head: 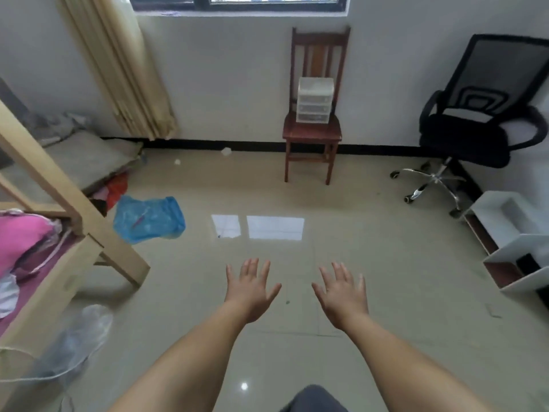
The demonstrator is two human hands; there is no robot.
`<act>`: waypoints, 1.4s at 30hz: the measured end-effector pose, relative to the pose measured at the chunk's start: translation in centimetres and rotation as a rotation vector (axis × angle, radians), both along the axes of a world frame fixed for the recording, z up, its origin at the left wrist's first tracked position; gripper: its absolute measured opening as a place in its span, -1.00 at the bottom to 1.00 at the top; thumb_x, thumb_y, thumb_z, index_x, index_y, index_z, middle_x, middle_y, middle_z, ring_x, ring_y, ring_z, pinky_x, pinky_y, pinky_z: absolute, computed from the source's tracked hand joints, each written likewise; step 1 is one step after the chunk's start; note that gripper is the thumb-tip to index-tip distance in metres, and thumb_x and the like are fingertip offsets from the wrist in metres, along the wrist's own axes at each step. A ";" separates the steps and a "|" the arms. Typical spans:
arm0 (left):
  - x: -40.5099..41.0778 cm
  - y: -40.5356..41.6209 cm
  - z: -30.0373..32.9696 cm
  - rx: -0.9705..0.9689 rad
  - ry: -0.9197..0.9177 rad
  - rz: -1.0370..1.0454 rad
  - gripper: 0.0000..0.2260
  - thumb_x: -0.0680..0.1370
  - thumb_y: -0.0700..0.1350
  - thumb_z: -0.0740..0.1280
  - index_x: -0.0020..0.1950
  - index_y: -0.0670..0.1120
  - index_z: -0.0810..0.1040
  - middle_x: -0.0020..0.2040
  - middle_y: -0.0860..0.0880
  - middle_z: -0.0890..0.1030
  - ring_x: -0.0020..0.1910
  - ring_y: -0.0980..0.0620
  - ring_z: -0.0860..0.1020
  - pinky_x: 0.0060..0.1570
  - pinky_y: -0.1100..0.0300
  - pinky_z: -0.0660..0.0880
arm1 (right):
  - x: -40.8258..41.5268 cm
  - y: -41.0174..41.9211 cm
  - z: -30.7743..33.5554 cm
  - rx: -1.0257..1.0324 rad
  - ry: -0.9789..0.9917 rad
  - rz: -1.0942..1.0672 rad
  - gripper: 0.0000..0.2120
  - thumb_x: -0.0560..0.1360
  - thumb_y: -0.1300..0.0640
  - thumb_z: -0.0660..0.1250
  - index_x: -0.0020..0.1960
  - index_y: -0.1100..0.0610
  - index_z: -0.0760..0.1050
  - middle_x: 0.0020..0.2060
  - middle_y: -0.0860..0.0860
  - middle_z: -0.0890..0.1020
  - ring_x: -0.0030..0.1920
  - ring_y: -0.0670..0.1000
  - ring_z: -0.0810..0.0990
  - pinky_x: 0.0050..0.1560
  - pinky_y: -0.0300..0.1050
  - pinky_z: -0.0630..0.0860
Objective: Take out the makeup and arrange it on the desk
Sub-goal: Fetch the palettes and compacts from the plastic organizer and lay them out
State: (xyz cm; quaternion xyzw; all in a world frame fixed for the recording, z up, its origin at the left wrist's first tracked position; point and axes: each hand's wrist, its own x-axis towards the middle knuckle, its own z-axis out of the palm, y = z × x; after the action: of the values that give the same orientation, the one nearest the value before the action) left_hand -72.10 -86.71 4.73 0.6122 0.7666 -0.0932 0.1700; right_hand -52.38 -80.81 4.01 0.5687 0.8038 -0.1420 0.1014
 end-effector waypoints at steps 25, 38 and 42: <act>-14.1 65.3 -2.2 0.083 -0.078 0.025 -0.43 0.61 0.21 -0.05 0.55 -0.03 -0.05 0.53 -0.11 0.07 0.51 -0.06 0.06 0.40 -0.02 0.16 | -11.7 66.0 -1.3 -0.027 -0.016 -0.038 -0.47 0.62 -0.17 -0.15 0.54 -0.02 -0.01 0.53 0.03 0.02 0.51 0.05 0.04 0.35 0.01 0.24; -21.4 101.1 -1.6 0.086 -0.072 -0.188 -0.44 0.62 0.17 0.02 0.54 -0.03 -0.01 0.51 -0.12 0.12 0.48 -0.07 0.12 0.36 0.04 0.21 | -19.2 96.3 -3.7 -0.143 0.057 -0.214 -0.49 0.62 -0.15 -0.10 0.52 0.00 0.04 0.50 0.03 0.12 0.47 0.07 0.15 0.33 0.03 0.28; -21.9 110.9 -4.3 0.103 -0.128 -0.151 -0.44 0.62 0.13 0.05 0.55 -0.04 -0.02 0.52 -0.12 0.11 0.49 -0.09 0.11 0.37 0.01 0.20 | -21.1 106.3 -6.8 -0.222 0.043 -0.174 -0.51 0.63 -0.12 -0.07 0.51 0.02 0.06 0.47 0.05 0.19 0.44 0.08 0.21 0.30 0.03 0.33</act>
State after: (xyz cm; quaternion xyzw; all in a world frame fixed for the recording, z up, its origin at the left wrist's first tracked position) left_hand -94.03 24.20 0.47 0.6809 0.7096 -0.0270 0.1794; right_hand -73.44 25.53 -2.79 0.6182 0.7330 -0.2502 0.1338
